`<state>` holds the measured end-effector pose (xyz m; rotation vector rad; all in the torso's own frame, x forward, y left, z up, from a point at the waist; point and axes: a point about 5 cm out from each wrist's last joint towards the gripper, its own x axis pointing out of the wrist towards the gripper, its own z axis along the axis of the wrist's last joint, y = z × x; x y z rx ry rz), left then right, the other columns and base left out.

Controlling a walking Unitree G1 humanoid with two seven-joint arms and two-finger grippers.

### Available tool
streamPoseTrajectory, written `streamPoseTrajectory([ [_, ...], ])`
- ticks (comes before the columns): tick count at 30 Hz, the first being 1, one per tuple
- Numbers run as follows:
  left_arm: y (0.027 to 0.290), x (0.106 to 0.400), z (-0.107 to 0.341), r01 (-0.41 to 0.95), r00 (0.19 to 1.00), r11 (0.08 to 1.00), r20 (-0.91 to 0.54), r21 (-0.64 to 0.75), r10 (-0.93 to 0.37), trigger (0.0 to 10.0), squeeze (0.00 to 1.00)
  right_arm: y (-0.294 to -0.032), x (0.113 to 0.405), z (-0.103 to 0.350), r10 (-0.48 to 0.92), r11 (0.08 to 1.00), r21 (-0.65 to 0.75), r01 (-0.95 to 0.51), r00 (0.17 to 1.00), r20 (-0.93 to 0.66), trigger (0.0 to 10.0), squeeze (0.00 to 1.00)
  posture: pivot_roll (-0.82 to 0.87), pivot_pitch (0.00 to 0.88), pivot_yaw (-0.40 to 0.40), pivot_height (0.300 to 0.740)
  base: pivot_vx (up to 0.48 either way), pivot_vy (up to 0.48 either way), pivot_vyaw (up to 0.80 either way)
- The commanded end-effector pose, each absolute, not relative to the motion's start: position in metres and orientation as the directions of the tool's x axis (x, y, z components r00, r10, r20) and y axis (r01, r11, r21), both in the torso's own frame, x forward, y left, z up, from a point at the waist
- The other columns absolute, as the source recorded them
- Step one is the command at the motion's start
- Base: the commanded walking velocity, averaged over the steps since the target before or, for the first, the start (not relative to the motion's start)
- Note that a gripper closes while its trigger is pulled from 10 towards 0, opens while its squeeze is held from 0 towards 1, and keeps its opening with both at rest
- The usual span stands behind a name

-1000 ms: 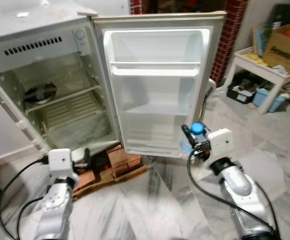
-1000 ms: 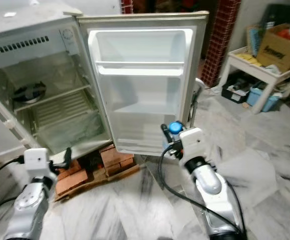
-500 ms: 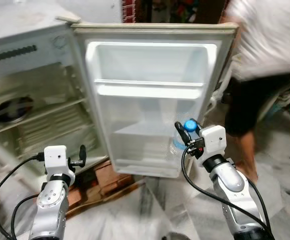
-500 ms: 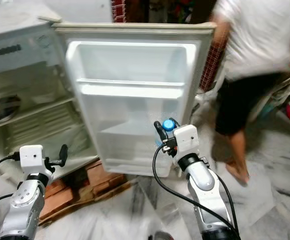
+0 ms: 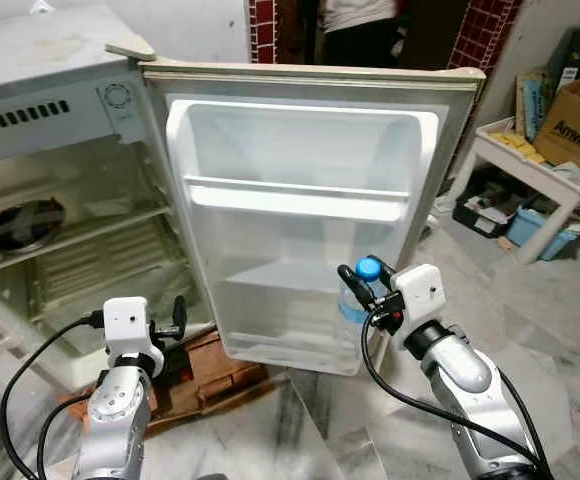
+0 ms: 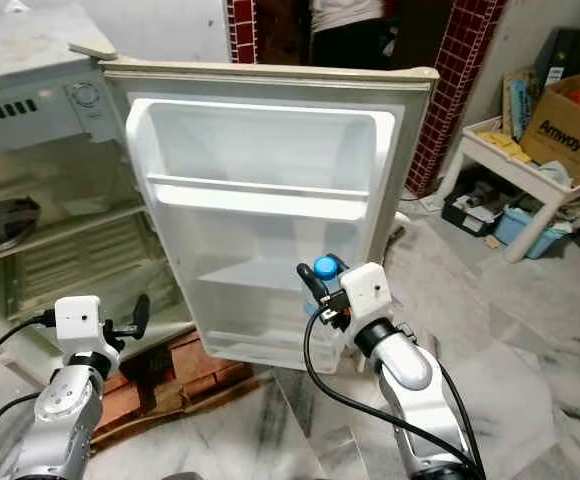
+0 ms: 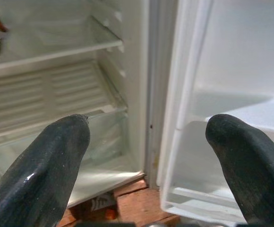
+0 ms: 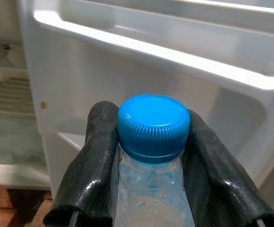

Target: Restocking fridge

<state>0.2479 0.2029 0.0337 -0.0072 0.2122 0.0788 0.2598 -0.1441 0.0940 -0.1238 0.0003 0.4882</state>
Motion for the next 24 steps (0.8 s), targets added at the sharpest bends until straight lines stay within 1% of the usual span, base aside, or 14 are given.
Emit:
streamPoseTrajectory([
  [1,0.202,0.247,0.033,-0.082,0.973,0.997,-0.215,0.006,0.081,10.0,0.0,-0.144,0.262,0.102,0.471,0.876,-0.123,-0.467,0.882,-0.002,10.0,0.0,-0.03,0.0,-0.004,0.74,0.0,-0.48,0.0],
  [8,0.204,0.245,0.031,-0.08,0.971,0.997,-0.227,0.02,0.082,10.0,0.0,-0.142,0.262,0.102,0.489,0.865,-0.13,-0.485,0.872,0.002,10.0,0.0,-0.03,0.0,-0.003,0.74,0.0,-0.451,0.0],
  [11,0.206,0.243,0.029,-0.065,0.968,0.998,-0.24,0.028,0.07,10.0,0.0,-0.141,0.26,0.102,0.496,0.861,-0.131,-0.491,0.868,0.002,10.0,0.0,-0.03,0.0,-0.004,0.74,0.0,0.0,0.36],
  [16,0.211,0.239,0.023,-0.033,0.956,0.998,-0.29,0.055,0.047,10.0,0.0,-0.14,0.26,0.101,0.495,0.862,-0.123,-0.491,0.869,0.003,10.0,0.0,-0.03,0.0,-0.003,0.74,0.0,0.0,0.78],
  [19,0.214,0.237,0.023,-0.005,0.956,0.997,-0.291,0.071,0.026,10.0,0.0,-0.141,0.261,0.1,0.491,0.865,-0.118,-0.487,0.871,-0.001,10.0,0.0,-0.03,0.0,-0.004,0.74,0.0,0.0,0.0],
  [22,0.216,0.236,0.026,-0.001,0.959,0.999,-0.284,0.047,0.014,10.0,0.0,-0.141,0.261,0.1,0.494,0.864,-0.118,-0.49,0.87,0.0,10.0,0.0,-0.03,0.0,-0.003,0.74,0.0,0.0,0.0],
  [24,0.216,0.236,0.029,0.001,0.963,0.999,-0.27,0.034,0.008,10.0,0.0,-0.139,0.26,0.102,0.508,0.854,-0.137,-0.502,0.862,0.011,10.0,0.0,-0.03,0.0,-0.004,0.74,0.0,0.0,0.8],
])
